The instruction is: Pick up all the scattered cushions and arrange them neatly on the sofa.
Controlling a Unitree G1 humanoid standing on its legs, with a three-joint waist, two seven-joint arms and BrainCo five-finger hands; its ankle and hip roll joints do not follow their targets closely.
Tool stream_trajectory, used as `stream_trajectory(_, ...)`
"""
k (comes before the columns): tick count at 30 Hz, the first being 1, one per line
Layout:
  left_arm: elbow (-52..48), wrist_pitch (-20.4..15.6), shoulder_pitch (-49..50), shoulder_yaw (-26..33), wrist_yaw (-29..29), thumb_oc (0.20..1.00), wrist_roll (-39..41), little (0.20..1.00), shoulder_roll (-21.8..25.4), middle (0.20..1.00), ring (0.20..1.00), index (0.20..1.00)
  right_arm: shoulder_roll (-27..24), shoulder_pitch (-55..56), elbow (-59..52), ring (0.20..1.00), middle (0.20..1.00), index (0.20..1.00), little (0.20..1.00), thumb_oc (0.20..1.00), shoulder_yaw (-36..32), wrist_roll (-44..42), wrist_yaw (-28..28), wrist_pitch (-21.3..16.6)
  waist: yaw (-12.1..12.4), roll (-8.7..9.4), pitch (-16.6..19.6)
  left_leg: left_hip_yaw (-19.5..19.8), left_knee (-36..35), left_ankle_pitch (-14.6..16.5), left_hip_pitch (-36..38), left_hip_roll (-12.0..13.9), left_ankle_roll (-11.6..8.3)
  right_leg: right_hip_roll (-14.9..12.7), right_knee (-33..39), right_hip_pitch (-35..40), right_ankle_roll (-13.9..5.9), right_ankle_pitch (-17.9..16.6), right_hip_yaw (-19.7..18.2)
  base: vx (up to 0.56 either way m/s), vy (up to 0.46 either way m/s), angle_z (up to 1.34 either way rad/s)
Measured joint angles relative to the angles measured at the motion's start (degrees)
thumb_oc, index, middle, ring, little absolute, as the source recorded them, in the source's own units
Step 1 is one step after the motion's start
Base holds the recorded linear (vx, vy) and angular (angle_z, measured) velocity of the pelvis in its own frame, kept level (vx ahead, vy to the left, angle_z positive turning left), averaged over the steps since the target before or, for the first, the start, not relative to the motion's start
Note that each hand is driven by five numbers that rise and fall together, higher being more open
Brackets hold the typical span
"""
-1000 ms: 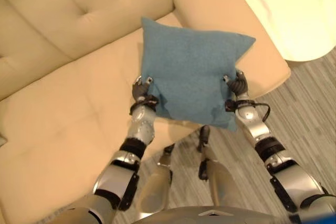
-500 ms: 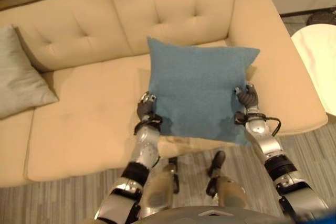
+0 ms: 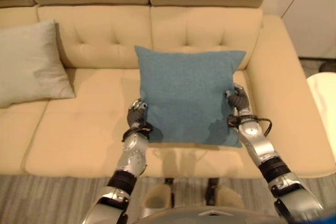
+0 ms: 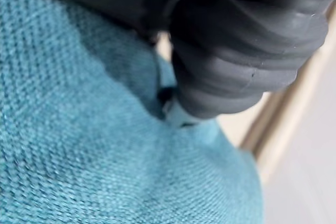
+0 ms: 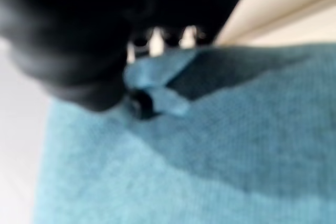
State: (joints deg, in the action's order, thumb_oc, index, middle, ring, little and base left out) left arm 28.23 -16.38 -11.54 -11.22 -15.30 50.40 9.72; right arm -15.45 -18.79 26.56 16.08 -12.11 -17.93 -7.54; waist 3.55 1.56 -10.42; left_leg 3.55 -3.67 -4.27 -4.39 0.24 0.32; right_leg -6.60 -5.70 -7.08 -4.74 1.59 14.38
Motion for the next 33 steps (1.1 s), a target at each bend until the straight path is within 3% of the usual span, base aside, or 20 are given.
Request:
stream_trajectory(2,0.0,0.0,-0.2,-1.0,0.0,0.2,-0.4,0.2,-0.1,0.2,0.2,0.2,-0.4,0.6,1.1,0.2,0.2,0.2,0.2,0.2,-0.1,0.0,0.0,0.0,-2.4,0.09,0.2,3.6,0.5,-0.6,-0.5,0.3,-0.93,2.0,1.4,2.3,0.06,0.9,-1.8,0.16,-0.051,0.84)
stream_trajectory(6,0.1,0.1,0.2,-2.5,0.1,0.2,-0.5,0.2,-0.7,0.2,0.2,0.2,-0.9,0.9,2.4,0.2,0.2,0.2,0.2,0.2,-1.5,0.0,-0.1,0.0,-1.9,-0.35,0.1,5.3,3.3,0.1,-2.2,1.1,-2.38,3.8,2.7,3.4,1.27,1.2,-2.0,0.09,-0.058,0.33)
stream_trajectory(7,0.1,0.4,0.2,-2.7,0.1,0.2,-0.5,0.2,-0.7,0.2,0.2,0.2,-0.9,1.0,2.6,0.2,0.2,0.2,0.2,0.2,-1.7,-0.1,-0.1,0.0,-1.8,-0.41,0.1,5.5,6.8,0.5,-4.2,1.1,-3.79,4.1,3.3,3.5,2.08,1.3,-1.8,0.06,-0.01,0.36)
stream_trajectory(9,0.2,0.8,-0.1,-2.7,0.1,0.2,-0.5,0.2,-0.7,0.2,0.2,0.2,-0.9,1.0,2.6,0.2,0.2,0.2,0.2,0.2,-2.0,-0.1,-0.1,0.0,-1.7,0.28,-0.4,4.5,17.7,0.6,-10.5,-0.5,-4.57,2.9,3.3,3.0,3.31,1.5,-2.0,0.05,0.001,0.16)
stream_trajectory(10,0.4,1.0,0.3,-2.7,0.0,0.2,-0.5,0.2,-0.8,0.2,0.2,0.2,-0.9,1.0,2.7,0.2,0.2,0.2,0.2,0.2,-1.7,-0.1,-0.1,0.1,-0.7,0.13,-0.4,3.7,19.3,0.6,-10.7,-0.8,-4.58,3.1,3.0,3.1,3.85,1.0,-2.9,0.08,0.005,-0.18)
stream_trajectory(17,0.3,1.0,-1.9,-2.9,-0.1,0.2,-2.0,0.2,-0.1,0.2,0.2,0.2,-1.7,0.4,2.6,0.2,0.2,0.2,0.2,0.2,-0.7,-0.2,-0.3,0.0,-0.9,-1.29,-0.4,4.9,9.3,2.4,-8.0,2.5,-3.82,5.8,2.2,0.0,4.37,0.3,-3.6,0.05,0.093,-0.09)
stream_trajectory(24,0.3,-0.1,-8.2,-3.3,-1.6,0.2,-2.7,0.2,2.4,0.2,0.2,0.2,-1.3,-4.4,2.7,0.2,0.2,0.2,0.2,0.2,0.5,-0.6,-1.5,0.0,-1.1,-1.0,-2.0,2.3,7.9,0.8,-12.4,0.8,-2.32,3.8,2.7,-5.9,3.03,-2.3,-6.2,-0.11,0.111,-0.17)
stream_trajectory(33,4.6,-2.0,-21.3,-3.6,-5.5,0.2,-2.8,0.2,5.8,0.2,0.2,0.2,-2.8,-22.5,8.7,0.2,0.2,0.2,0.2,0.2,2.6,-1.8,-4.5,0.0,-0.2,-0.56,-6.6,0.8,8.8,0.0,-18.4,0.3,-1.61,3.1,0.4,-13.1,2.56,-3.2,-8.0,-0.05,0.043,-0.08)
